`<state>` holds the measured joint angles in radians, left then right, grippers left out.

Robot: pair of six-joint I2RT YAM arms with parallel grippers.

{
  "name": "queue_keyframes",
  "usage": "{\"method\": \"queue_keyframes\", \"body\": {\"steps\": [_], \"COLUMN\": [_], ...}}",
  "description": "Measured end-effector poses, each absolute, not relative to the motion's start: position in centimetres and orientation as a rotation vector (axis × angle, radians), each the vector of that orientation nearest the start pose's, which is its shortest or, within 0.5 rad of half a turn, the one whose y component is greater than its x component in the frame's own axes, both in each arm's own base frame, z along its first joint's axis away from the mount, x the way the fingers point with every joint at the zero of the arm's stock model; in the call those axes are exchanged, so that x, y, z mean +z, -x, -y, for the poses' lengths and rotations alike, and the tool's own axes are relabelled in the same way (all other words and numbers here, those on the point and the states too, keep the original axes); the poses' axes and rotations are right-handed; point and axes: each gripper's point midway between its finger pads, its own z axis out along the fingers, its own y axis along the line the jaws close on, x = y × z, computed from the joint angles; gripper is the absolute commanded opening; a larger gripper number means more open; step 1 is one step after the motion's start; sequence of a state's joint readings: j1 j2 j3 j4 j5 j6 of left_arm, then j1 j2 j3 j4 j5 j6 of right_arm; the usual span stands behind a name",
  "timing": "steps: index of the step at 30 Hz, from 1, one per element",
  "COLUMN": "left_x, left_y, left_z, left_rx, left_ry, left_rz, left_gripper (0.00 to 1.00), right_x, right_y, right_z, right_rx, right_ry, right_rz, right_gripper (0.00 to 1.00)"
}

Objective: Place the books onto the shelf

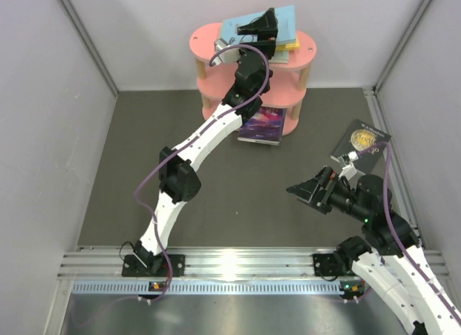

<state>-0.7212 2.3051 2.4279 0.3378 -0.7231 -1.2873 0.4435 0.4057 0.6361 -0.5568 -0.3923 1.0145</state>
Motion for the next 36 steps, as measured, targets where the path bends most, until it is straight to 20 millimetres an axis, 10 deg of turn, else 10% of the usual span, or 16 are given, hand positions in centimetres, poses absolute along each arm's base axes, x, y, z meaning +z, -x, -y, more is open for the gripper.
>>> {"method": "queue_keyframes", "body": {"steps": [19, 27, 36], "left_x": [47.7, 48.1, 52.4], "left_y": [-51.3, -48.5, -42.7], "left_z": [36.5, 35.4, 32.9], "left_rx": [-1.133, -1.033, -1.010], "left_ry": [0.817, 0.628, 0.381], "left_rz": [-1.280, -1.398, -1.433], "left_gripper": [0.99, 0.00, 0.00], "right_x": [23.8, 23.8, 23.6], "right_y": [-13.6, -13.6, -13.7], "right_z": [-17.8, -17.8, -17.8], "right_rx": [1.346, 1.346, 1.334], "right_ry": [-0.313, -0.311, -0.303], "right_rz": [-2.080, -2.080, -2.085], "right_gripper": [0.90, 0.54, 0.49]}}
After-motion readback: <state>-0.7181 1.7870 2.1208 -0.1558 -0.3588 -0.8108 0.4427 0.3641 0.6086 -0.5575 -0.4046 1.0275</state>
